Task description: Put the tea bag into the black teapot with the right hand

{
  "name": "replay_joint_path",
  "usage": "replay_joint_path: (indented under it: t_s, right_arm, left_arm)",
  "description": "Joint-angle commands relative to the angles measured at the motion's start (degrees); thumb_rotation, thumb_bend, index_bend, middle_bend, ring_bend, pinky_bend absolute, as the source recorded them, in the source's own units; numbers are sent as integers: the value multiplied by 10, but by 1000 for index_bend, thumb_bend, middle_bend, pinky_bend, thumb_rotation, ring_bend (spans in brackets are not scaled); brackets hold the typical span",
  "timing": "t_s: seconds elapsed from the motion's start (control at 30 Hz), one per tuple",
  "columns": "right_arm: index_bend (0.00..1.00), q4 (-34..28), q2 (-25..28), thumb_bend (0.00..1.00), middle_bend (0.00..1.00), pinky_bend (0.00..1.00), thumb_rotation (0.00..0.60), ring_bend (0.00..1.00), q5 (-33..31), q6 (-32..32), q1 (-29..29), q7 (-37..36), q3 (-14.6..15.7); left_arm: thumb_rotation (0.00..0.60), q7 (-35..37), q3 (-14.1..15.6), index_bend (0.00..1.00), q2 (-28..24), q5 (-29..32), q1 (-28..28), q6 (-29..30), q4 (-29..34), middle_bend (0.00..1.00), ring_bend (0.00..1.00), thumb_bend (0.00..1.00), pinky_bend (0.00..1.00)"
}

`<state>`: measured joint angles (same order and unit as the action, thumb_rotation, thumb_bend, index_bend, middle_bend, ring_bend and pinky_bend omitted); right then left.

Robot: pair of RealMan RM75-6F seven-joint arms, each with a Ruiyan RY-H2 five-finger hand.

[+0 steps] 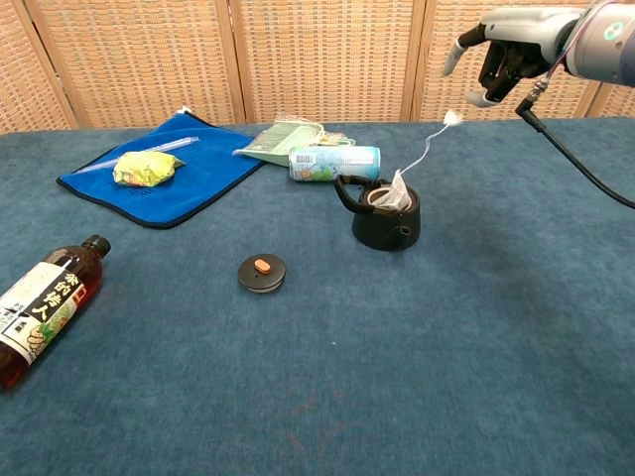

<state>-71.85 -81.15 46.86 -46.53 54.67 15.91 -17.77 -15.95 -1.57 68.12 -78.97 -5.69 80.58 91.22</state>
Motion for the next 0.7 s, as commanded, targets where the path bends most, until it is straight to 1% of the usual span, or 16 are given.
replay_joint_path:
  t_s: [0.03, 0.1, 0.2, 0.43, 0.6, 0.7]
  right_arm:
    - [180, -6, 7, 604, 959, 1000, 600, 989, 0, 2, -2, 0, 2]
    - [160, -13, 12, 604, 958, 1000, 600, 989, 0, 6, -4, -3, 2]
    - [160, -36, 28, 604, 958, 1000, 600, 989, 9, 14, -7, -11, 3]
    - [160, -104, 72, 617, 978, 1000, 600, 989, 39, 56, -10, -19, 25]
    - [205, -143, 97, 664, 1000, 1000, 600, 998, 51, 102, -4, -21, 47]
    - [231, -166, 111, 676, 1000, 1000, 600, 1000, 63, 119, -5, -27, 60]
  left_arm:
    - [600, -2, 0, 0, 0, -1, -1, 0, 2, 0, 0, 349, 0]
    - [600, -4, 0, 0, -1, -1, -1, 0, 4, 0, 0, 350, 0]
    - [600, -6, -1, 0, -2, -1, -2, 1, 6, 0, 0, 349, 0]
    - [600, -8, -2, 0, -4, -2, -2, 1, 10, 0, 0, 349, 0]
    - [600, -9, -6, 0, -8, -1, -3, 7, 11, 0, 0, 349, 0]
    - [600, -10, -10, 0, -15, -1, -3, 12, 15, 0, 0, 349, 0]
